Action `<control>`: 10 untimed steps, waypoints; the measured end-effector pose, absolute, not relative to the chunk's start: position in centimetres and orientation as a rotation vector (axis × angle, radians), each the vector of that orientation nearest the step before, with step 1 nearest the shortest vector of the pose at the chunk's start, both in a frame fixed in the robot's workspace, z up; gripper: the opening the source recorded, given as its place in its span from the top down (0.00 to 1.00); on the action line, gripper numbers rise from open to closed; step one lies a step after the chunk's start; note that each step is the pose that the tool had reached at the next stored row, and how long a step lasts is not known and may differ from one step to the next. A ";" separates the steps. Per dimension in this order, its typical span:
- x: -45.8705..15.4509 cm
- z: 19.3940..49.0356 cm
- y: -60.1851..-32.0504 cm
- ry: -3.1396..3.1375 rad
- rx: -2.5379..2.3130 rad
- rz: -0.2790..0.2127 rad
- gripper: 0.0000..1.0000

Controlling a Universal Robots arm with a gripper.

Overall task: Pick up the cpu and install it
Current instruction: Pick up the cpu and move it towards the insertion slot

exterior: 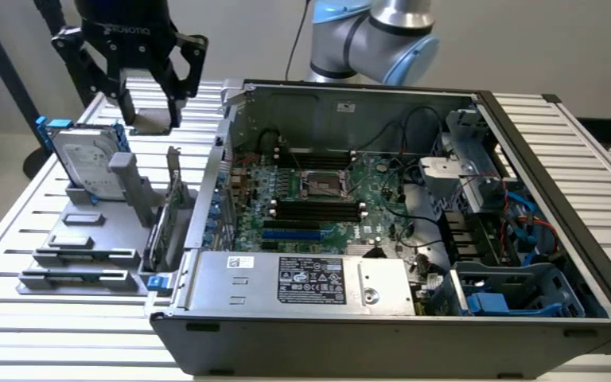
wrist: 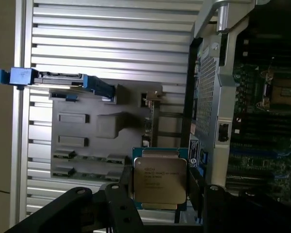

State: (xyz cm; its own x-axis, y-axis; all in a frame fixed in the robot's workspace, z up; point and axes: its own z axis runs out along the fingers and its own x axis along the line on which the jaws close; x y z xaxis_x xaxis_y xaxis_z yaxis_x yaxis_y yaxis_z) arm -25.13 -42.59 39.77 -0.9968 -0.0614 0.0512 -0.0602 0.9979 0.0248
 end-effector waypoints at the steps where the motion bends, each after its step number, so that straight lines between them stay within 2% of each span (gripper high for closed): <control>1: -24.7 39.8 -42.6 -3.088 0.094 -0.036 0.45; 10: -20.6 39.8 -42.2 -3.088 0.094 -0.036 0.45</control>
